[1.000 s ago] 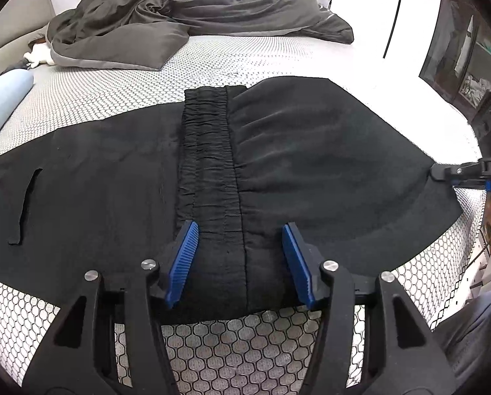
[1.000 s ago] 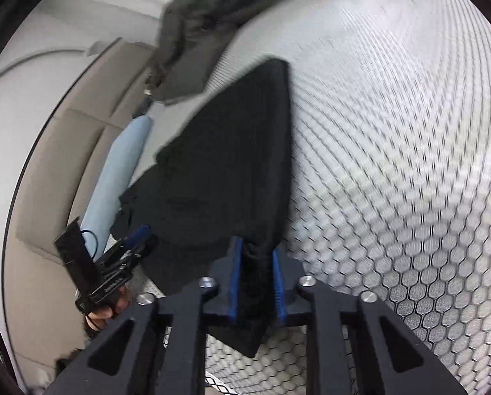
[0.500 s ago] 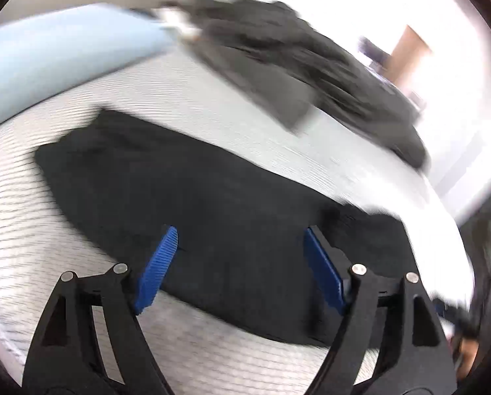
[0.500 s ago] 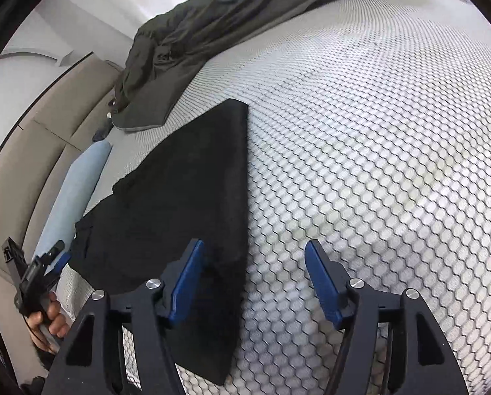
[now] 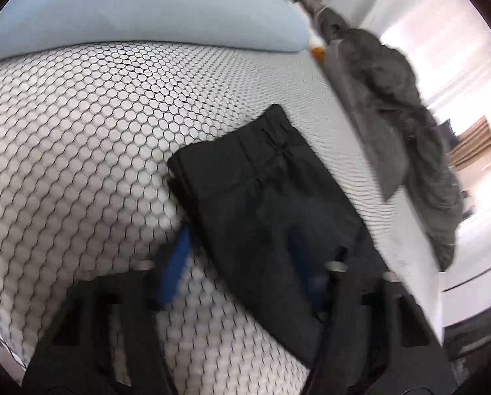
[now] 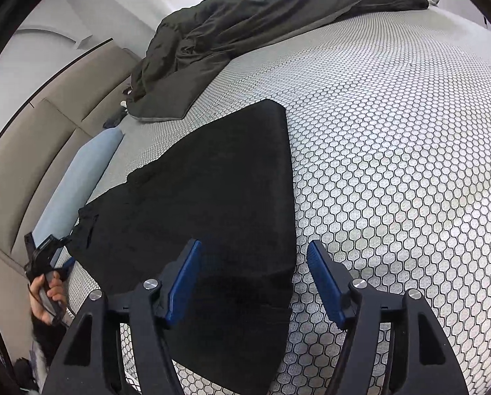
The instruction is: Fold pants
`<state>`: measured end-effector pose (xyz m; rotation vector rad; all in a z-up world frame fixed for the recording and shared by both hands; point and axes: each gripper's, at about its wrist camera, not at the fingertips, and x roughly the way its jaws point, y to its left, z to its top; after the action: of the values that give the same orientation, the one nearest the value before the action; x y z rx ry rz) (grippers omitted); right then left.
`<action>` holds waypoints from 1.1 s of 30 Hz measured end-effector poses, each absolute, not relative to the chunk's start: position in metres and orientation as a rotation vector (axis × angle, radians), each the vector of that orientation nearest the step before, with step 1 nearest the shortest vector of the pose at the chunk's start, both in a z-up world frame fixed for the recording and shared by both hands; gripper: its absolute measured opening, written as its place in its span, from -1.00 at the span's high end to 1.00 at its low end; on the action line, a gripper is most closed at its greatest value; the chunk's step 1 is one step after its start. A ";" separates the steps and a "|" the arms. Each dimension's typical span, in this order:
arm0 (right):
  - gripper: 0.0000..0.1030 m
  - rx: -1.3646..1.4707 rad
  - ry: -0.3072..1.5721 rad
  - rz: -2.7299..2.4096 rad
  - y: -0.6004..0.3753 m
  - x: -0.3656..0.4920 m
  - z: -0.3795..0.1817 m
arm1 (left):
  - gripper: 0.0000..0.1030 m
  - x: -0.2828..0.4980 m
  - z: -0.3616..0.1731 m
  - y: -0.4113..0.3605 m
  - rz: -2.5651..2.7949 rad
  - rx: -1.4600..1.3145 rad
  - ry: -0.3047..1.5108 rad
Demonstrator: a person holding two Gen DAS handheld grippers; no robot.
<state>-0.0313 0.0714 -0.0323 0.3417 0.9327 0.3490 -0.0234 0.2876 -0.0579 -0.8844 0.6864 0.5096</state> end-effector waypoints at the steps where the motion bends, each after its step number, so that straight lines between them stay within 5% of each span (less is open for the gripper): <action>1: -0.31 0.343 0.934 0.347 0.071 -0.031 -0.033 | 0.49 -0.018 -0.060 0.290 0.529 -0.881 0.696; 4: -0.31 0.346 0.928 0.339 0.067 -0.029 -0.035 | 0.77 -0.008 -0.056 0.286 0.521 -0.887 0.664; 11: -0.31 0.372 0.883 0.314 0.049 -0.030 -0.026 | 0.99 0.001 0.038 0.186 0.369 -0.604 0.482; 18: -0.31 0.379 0.841 0.287 0.036 -0.033 -0.019 | 0.97 0.029 0.107 -0.012 -0.102 -0.427 0.436; 20: -0.31 0.391 0.835 0.274 0.028 -0.034 -0.019 | 0.76 0.043 0.100 -0.070 -0.261 -0.391 0.508; 21: -0.31 0.399 0.832 0.265 0.023 -0.034 -0.019 | 0.32 0.048 0.090 -0.099 -0.359 -0.372 0.566; 23: -0.31 0.409 0.826 0.251 0.014 -0.035 -0.019 | -0.14 0.062 0.055 -0.158 -0.601 -0.306 0.715; 27: -0.31 0.443 0.820 0.213 -0.004 -0.036 -0.020 | -0.13 0.060 0.008 -0.198 -0.625 -0.200 0.842; 33: -0.31 0.466 0.847 0.290 -0.004 -0.039 -0.021 | -0.29 0.036 0.035 -0.142 -0.519 -0.196 0.660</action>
<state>-0.0394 -0.0041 -0.0213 0.4663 0.8468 0.2896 0.0358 -0.1416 0.0348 -0.1959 0.6595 -0.5191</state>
